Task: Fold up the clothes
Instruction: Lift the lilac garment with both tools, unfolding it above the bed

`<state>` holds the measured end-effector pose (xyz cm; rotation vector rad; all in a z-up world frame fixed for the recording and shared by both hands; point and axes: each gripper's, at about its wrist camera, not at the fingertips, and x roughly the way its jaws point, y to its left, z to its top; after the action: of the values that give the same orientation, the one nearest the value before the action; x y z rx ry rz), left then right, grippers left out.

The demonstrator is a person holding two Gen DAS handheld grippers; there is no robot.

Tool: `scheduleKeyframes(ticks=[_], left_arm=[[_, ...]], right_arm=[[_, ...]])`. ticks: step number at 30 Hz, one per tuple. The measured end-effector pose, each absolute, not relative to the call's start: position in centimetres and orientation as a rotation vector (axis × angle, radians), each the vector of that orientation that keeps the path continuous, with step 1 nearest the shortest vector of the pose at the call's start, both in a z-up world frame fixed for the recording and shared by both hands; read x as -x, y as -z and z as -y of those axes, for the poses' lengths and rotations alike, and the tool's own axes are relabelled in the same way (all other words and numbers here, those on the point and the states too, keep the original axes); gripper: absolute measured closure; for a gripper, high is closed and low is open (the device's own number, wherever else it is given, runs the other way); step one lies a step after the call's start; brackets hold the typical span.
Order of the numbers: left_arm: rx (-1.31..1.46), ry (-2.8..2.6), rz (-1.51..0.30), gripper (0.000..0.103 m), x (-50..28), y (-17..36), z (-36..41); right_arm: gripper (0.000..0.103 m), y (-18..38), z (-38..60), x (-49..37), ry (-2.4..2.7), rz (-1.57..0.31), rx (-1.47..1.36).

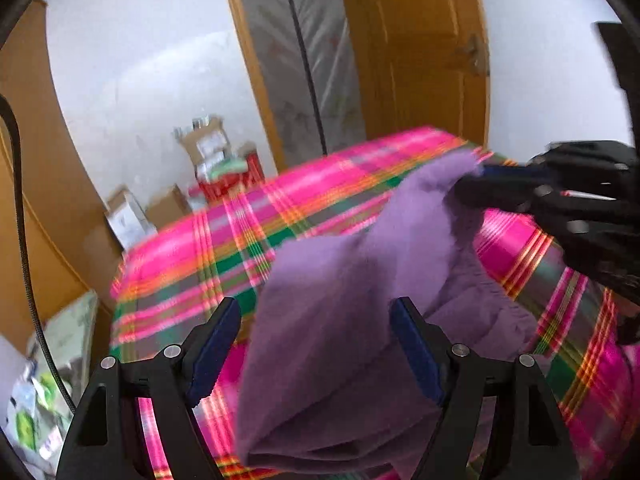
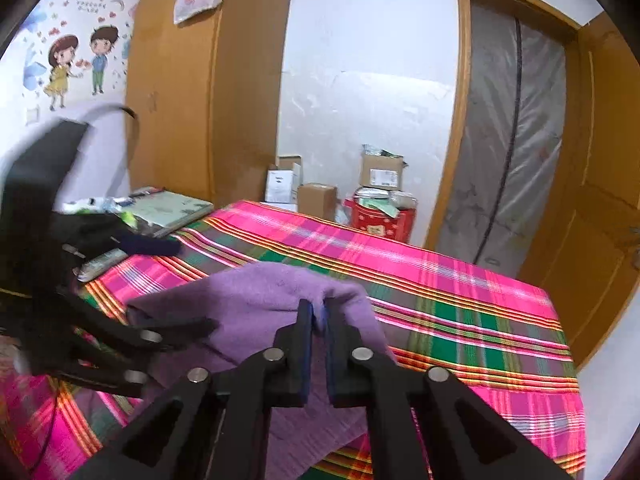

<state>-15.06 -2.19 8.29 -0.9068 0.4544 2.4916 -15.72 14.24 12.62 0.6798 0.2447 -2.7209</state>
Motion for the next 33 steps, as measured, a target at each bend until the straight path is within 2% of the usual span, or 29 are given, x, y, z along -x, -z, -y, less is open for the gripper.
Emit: scheduleKeyframes(ticks=[1,3,5,6,7,8,13,20,22,24,27,33], left_arm=[[0.927,-2.477,-0.425,0.025,15.4,-8.1,2.2],[0.969,-2.451,-0.367,0.037,16.2,-7.6,2.2],[1.012,-2.436,-0.319,0.061,16.8,-7.1,2.3],[1.022,-2.424,-0.302,0.066,17.0,-7.0,2.3],[1.033,-2.413,-0.286,0.078,17.2,-6.9,2.4],[1.038,-2.408,-0.278,0.086,17.3,-6.9,2.3],[1.027,-2.469,-0.212,0.095,17.8,-7.2,3.1],[1.011,-2.625,-0.016,0.097,19.2,-8.3,6.8],[1.010,-2.654,0.028,0.097,19.3,-8.5,7.7],[1.013,-2.687,0.050,0.097,19.3,-8.4,8.4],[1.041,-2.702,0.086,0.097,19.5,-7.9,9.1],[1.066,-2.714,0.063,0.097,19.5,-7.0,9.2]], right_arm=[[0.098,-12.7,-14.2,15.6,2.715,-0.249,-0.675],[0.098,-12.5,-14.0,15.6,2.712,-0.265,-0.678],[0.098,-12.1,-13.7,15.6,2.696,-0.276,-0.693],[0.098,-12.0,-13.6,15.6,2.687,-0.276,-0.697],[0.098,-11.9,-13.5,15.6,2.678,-0.275,-0.702],[0.098,-11.9,-13.5,15.6,2.671,-0.276,-0.707],[0.098,-11.3,-14.4,14.9,2.639,-0.207,-0.750],[0.092,-8.4,-18.0,12.7,2.570,-0.011,-0.923],[0.076,-7.4,-18.6,11.7,2.522,0.045,-0.952],[0.064,-6.4,-18.8,10.9,2.473,0.087,-0.974],[0.058,-5.6,-18.0,10.4,2.404,0.101,-1.002],[0.057,-3.5,-15.5,11.4,2.365,0.002,-1.107]])
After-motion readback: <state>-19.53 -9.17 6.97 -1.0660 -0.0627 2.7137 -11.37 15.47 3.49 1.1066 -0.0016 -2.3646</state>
